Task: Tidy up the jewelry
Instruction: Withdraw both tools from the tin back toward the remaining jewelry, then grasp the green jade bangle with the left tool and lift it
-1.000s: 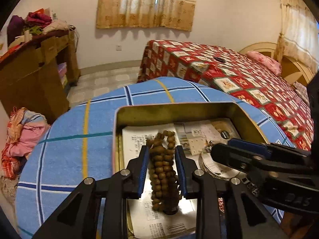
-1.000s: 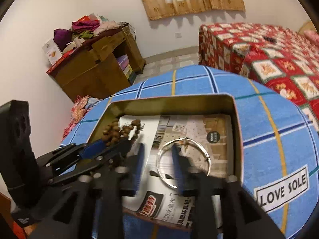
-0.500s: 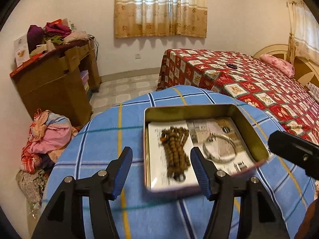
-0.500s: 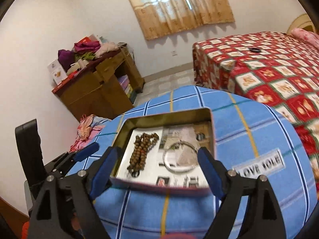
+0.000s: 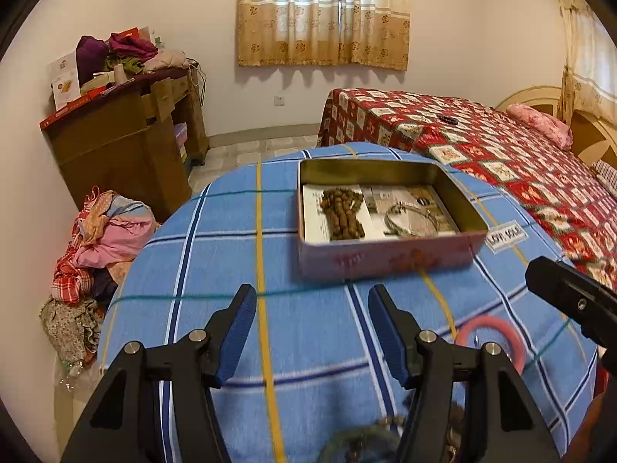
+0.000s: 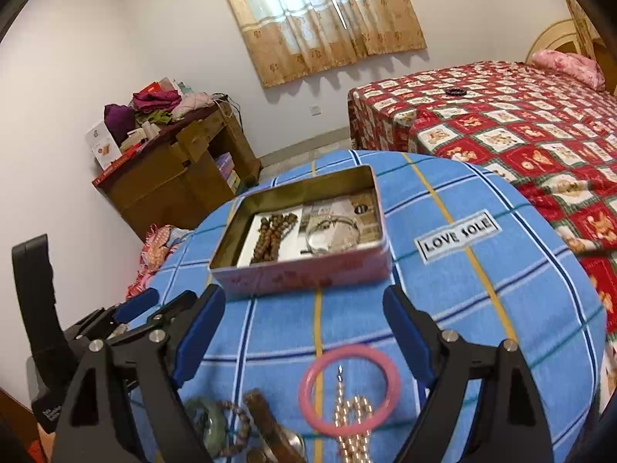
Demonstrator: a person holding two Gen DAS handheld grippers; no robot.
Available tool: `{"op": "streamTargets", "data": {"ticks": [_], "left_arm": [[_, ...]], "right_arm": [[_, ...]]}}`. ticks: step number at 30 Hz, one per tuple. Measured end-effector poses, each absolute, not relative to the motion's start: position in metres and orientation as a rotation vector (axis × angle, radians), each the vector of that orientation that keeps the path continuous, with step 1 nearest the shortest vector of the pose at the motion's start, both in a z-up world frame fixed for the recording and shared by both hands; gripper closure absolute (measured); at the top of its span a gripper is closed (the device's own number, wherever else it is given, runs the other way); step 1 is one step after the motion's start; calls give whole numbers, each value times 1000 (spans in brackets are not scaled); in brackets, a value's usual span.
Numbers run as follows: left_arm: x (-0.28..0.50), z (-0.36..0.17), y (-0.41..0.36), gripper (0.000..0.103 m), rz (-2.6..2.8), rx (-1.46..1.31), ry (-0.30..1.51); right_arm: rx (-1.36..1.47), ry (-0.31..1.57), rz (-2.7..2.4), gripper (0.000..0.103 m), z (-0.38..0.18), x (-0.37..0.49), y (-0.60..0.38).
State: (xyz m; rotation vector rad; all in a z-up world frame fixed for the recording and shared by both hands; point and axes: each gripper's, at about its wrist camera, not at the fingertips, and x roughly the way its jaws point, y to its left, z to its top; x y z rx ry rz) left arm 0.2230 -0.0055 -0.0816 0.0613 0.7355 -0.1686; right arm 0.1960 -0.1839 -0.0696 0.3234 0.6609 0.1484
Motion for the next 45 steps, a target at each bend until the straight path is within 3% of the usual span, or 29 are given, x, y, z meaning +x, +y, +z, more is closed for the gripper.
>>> {"op": "streamTargets", "data": {"ticks": [32, 45], "left_arm": [[147, -116, 38, 42, -292, -65, 798], [146, -134, -1, 42, -433, -76, 887]], "right_arm": [[263, 702, 47, 14, -103, 124, -190], [286, 714, 60, 14, -104, 123, -189]]}}
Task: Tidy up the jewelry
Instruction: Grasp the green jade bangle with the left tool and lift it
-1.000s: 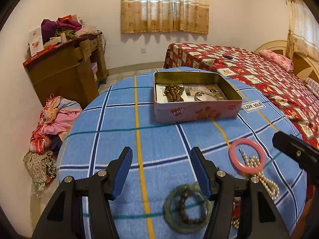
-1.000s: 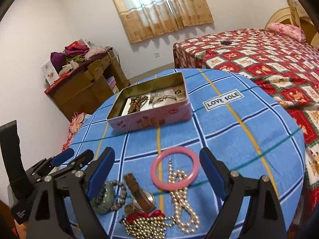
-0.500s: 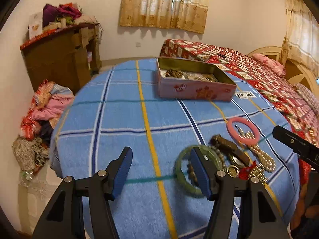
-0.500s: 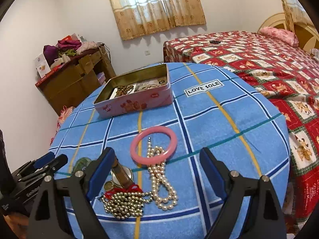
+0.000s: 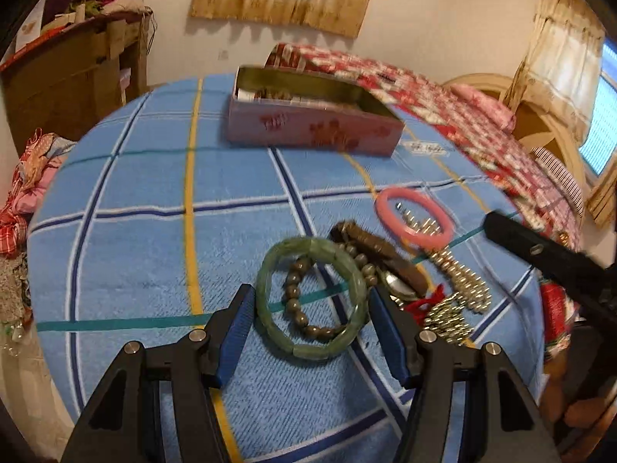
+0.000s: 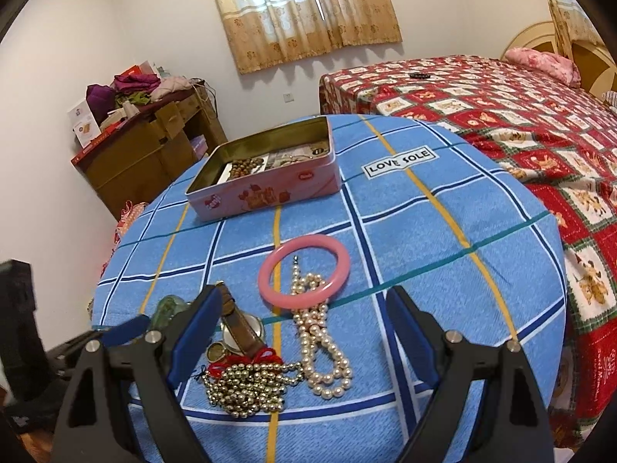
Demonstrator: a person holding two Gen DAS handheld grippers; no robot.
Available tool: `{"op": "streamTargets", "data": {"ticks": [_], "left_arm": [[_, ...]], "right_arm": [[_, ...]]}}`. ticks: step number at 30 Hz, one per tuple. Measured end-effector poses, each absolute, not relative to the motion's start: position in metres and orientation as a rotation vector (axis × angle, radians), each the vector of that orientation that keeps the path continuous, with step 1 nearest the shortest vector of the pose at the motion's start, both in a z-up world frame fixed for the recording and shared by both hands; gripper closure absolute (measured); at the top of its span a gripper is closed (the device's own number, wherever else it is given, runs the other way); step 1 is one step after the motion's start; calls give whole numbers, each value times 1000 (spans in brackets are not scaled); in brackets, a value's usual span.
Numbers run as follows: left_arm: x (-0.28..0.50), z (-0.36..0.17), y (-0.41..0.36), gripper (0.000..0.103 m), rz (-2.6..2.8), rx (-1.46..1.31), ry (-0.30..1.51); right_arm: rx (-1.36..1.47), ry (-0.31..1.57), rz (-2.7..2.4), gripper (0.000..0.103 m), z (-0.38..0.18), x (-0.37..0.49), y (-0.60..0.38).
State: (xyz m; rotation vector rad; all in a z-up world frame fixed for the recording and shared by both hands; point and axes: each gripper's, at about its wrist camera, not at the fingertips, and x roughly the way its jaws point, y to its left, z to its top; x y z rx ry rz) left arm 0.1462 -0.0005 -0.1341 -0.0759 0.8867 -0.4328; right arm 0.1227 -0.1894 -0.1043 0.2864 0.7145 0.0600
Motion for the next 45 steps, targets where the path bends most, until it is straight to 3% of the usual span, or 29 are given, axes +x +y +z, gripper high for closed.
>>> {"op": "streamTargets", "data": {"ticks": [6, 8, 9, 10, 12, 17, 18, 19, 20, 27, 40, 45], "left_arm": [[140, -134, 2, 42, -411, -35, 851], [140, -134, 5, 51, -403, -27, 842], [141, -133, 8, 62, -407, -34, 841], [141, -132, 11, 67, -415, -51, 840], [143, -128, 16, 74, -431, -86, 825], [144, -121, 19, 80, -434, -69, 800], [144, -120, 20, 85, -435, -70, 799], [144, -119, 21, 98, -433, -69, 796], [145, -118, 22, 100, -436, -71, 791], [146, -106, 26, 100, -441, -43, 763], [167, -133, 17, 99, -369, 28, 879], [154, -111, 30, 98, -391, 31, 773]], "right_arm": [[297, 712, 63, 14, -104, 123, -192], [297, 715, 64, 14, -105, 123, -191], [298, 716, 64, 14, -105, 123, -190], [301, 716, 66, 14, -106, 123, -190], [304, 715, 70, 14, -106, 122, -190], [294, 715, 67, 14, -106, 123, -189], [292, 717, 68, 14, -107, 123, -189], [287, 719, 68, 14, -107, 123, -188], [280, 721, 65, 14, -107, 123, -187], [217, 728, 145, 21, -105, 121, -166], [259, 741, 130, 22, -108, 121, -175], [256, 739, 127, 22, -107, 121, -177]]}}
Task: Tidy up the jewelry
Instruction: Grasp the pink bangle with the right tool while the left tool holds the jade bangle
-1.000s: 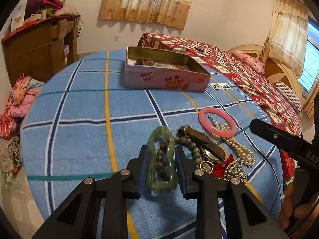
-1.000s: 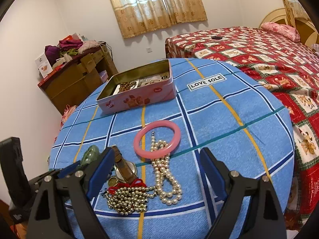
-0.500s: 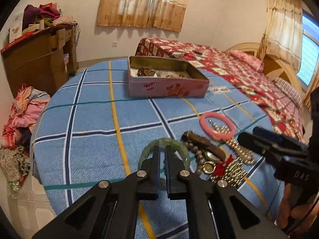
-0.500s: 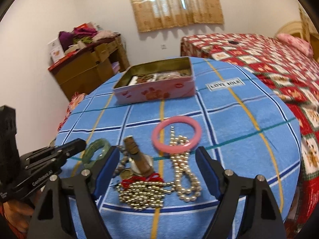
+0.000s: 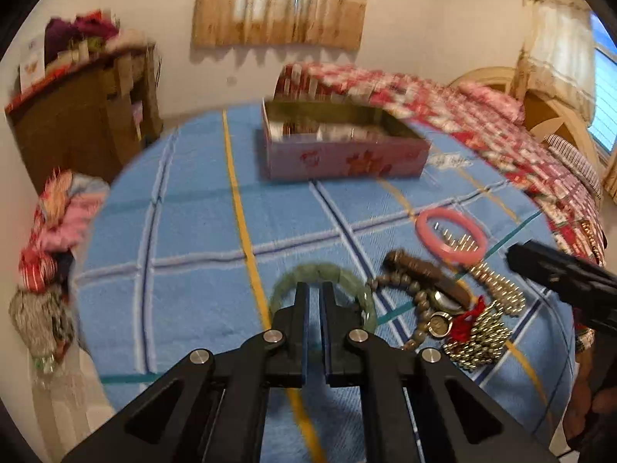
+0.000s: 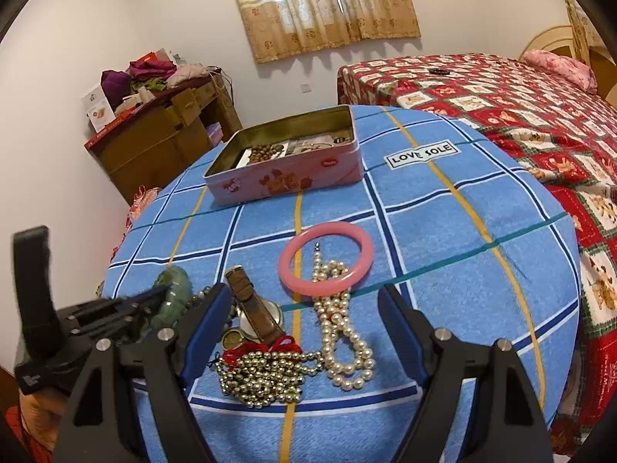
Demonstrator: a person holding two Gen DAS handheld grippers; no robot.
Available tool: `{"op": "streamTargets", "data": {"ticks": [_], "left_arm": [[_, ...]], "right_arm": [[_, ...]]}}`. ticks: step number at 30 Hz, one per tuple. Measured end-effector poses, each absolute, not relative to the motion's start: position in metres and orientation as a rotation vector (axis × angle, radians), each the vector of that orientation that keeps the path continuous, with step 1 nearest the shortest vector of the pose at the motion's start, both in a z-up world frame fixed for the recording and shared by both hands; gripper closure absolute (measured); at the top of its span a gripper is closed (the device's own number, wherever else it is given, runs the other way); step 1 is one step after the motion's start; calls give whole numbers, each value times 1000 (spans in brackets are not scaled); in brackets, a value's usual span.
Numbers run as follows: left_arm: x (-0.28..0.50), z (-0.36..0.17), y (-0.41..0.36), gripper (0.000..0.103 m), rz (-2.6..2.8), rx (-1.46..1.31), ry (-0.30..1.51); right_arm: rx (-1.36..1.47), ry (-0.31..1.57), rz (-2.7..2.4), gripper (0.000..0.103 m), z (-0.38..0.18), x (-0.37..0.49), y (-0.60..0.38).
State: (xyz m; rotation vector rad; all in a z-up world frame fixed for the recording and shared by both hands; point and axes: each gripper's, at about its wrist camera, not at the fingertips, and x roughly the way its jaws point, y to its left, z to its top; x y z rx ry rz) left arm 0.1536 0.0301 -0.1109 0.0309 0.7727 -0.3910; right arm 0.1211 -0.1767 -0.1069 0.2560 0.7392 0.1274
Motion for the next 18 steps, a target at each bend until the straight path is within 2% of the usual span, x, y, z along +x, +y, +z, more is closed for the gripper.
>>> {"op": "streamTargets", "data": {"ticks": [2, 4, 5, 11, 12, 14, 15, 16, 17, 18], "left_arm": [[153, -105, 38, 87, -406, 8, 754], [157, -106, 42, 38, -391, 0, 764], [159, -108, 44, 35, -376, -5, 770], [173, -128, 41, 37, -300, -18, 844], [175, -131, 39, 45, -301, -19, 859], [178, -136, 31, 51, -295, 23, 868], [179, -137, 28, 62, -286, 49, 866], [180, -137, 23, 83, -275, 90, 865], [180, -137, 23, 92, -277, 100, 863], [182, -137, 25, 96, -295, 84, 871]], "right_arm": [[268, 739, 132, 22, -107, 122, -178], [276, 741, 136, 22, -107, 124, -178], [279, 741, 138, 22, -108, 124, -178], [277, 746, 144, 22, -109, 124, -176], [278, 745, 143, 22, -109, 123, -176], [283, 740, 138, 22, -108, 123, -178], [286, 739, 136, 22, -107, 122, -179], [289, 739, 135, 22, -107, 123, -180], [293, 738, 131, 22, -107, 123, -181], [296, 738, 127, 22, -108, 123, -182]]}}
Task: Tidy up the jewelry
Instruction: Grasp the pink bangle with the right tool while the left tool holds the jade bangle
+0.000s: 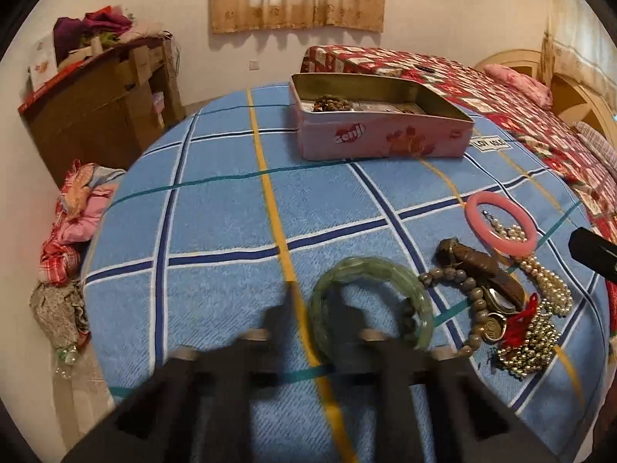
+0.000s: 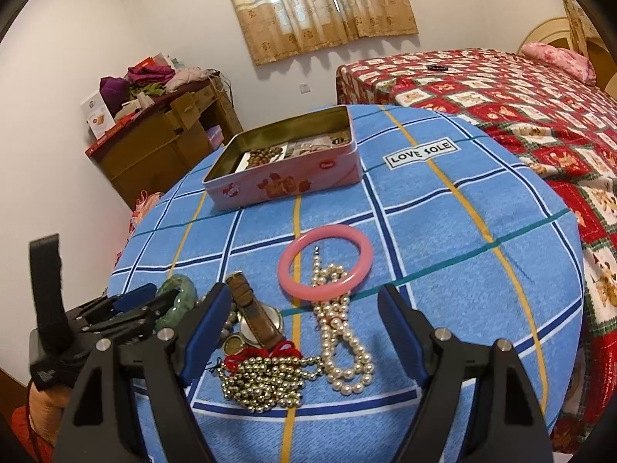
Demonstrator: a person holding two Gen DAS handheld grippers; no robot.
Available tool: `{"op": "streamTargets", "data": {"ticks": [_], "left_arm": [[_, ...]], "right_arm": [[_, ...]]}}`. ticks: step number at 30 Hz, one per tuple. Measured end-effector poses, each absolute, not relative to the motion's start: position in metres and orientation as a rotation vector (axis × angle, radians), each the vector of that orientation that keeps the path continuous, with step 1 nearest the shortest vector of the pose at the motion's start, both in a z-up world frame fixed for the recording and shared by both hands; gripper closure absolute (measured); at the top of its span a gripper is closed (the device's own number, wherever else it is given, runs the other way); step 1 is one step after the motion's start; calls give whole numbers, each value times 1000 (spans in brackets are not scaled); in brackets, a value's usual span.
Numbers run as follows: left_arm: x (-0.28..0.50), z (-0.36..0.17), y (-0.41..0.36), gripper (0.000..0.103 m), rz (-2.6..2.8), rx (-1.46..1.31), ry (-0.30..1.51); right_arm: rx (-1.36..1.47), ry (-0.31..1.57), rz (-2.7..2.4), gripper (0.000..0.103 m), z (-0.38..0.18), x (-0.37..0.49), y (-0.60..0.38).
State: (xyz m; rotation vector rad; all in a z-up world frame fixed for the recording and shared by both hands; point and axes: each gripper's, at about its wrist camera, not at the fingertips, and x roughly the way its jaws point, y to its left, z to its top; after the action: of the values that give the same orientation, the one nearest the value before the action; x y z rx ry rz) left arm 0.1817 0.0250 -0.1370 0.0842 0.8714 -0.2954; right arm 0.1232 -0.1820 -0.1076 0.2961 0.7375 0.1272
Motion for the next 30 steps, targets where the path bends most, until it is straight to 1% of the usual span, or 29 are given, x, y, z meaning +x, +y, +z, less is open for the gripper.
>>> {"op": "streamTargets", "data": {"ticks": [5, 8, 12, 16, 20, 21, 22, 24, 29, 30], "left_arm": [[180, -135, 34, 97, -343, 31, 869], [174, -125, 40, 97, -351, -33, 823], [168, -96, 48, 97, -361, -84, 731], [167, -76, 50, 97, -352, -88, 681], [170, -74, 47, 97, -325, -53, 665], [171, -77, 44, 97, -329, -50, 671], [172, -81, 42, 97, -339, -57, 681], [175, -86, 37, 97, -351, -63, 699], [174, -89, 28, 97, -372, -53, 711], [175, -89, 28, 97, -374, -51, 710]], "right_arm": [[325, 745, 113, 22, -111, 125, -190], [339, 739, 98, 22, -111, 125, -195], [337, 729, 72, 22, -110, 125, -202], [333, 730, 51, 22, -109, 129, -210], [300, 753, 4, 22, -112, 138, -218], [291, 766, -4, 23, -114, 142, -219], [279, 780, -3, 30, -116, 147, -220], [241, 811, 1, 39, -119, 157, -218], [178, 840, 22, 39, -123, 181, -209], [164, 847, 24, 43, -124, 184, -206]]}}
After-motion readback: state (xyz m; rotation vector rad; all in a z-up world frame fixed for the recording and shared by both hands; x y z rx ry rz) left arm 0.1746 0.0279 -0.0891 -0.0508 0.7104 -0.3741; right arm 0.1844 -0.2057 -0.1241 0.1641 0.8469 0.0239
